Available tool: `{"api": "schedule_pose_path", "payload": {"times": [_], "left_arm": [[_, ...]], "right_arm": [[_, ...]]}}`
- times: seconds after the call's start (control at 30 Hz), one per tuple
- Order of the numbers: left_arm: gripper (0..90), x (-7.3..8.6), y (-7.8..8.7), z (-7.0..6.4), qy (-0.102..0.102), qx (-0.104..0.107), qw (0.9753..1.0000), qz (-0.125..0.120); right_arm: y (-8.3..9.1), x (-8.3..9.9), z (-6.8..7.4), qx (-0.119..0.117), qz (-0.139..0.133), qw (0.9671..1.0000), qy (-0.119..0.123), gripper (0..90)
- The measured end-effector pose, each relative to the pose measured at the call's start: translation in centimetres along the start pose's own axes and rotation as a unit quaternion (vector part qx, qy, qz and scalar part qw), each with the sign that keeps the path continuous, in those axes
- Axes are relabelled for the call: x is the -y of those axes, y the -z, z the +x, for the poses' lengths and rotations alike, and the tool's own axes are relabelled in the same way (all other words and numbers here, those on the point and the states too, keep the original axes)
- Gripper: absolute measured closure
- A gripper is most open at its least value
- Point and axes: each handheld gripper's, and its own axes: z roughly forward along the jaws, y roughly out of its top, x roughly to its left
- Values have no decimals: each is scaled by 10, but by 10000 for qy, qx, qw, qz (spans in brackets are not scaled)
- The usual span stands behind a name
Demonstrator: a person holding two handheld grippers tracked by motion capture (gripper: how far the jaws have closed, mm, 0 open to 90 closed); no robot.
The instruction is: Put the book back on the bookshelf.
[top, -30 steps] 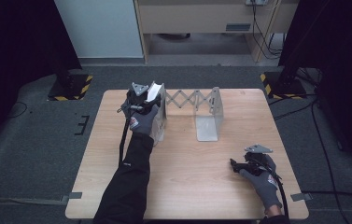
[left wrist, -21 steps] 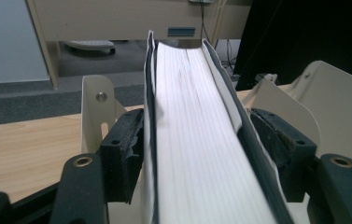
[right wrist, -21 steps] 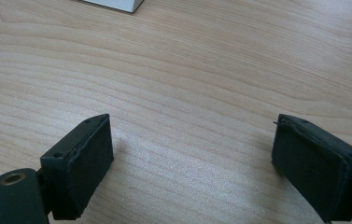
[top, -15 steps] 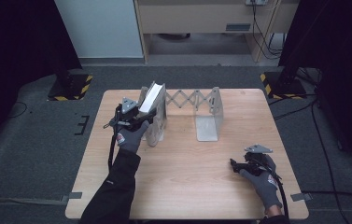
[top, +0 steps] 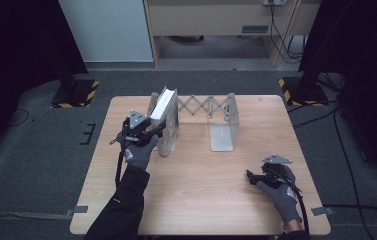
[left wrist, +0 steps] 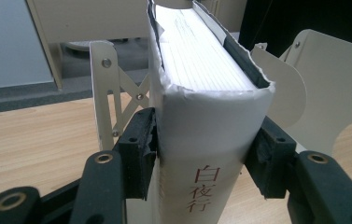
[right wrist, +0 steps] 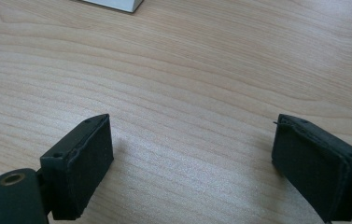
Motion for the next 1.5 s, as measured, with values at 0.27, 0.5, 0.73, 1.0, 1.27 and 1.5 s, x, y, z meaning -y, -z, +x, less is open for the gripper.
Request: {"api": "schedule_pose_path", "payload": {"times": [0.27, 0.5, 0.73, 1.0, 1.27, 1.5], "left_arm": [[458, 3, -3, -2, 35, 73, 9999, -77], [473, 15, 6, -2, 46, 250, 9997, -19], [472, 14, 3, -10, 47, 214, 9997, -43], [450, 12, -8, -14, 85, 217, 9997, -107], [440, 10, -20, -16, 237, 151, 9994, -186], [424, 10, -24, -18, 208, 178, 9994, -199]], "right_arm": [[0, 0, 0, -10, 2, 10000, 3, 129], [0, 0, 0, -10, 2, 10000, 3, 129], [0, 0, 0, -5, -1, 10000, 0, 129], [0, 0, 0, -3, -2, 10000, -1, 129], [0, 0, 0, -1, -4, 10000, 4, 128], [0, 0, 0, -5, 0, 10000, 0, 129]]}}
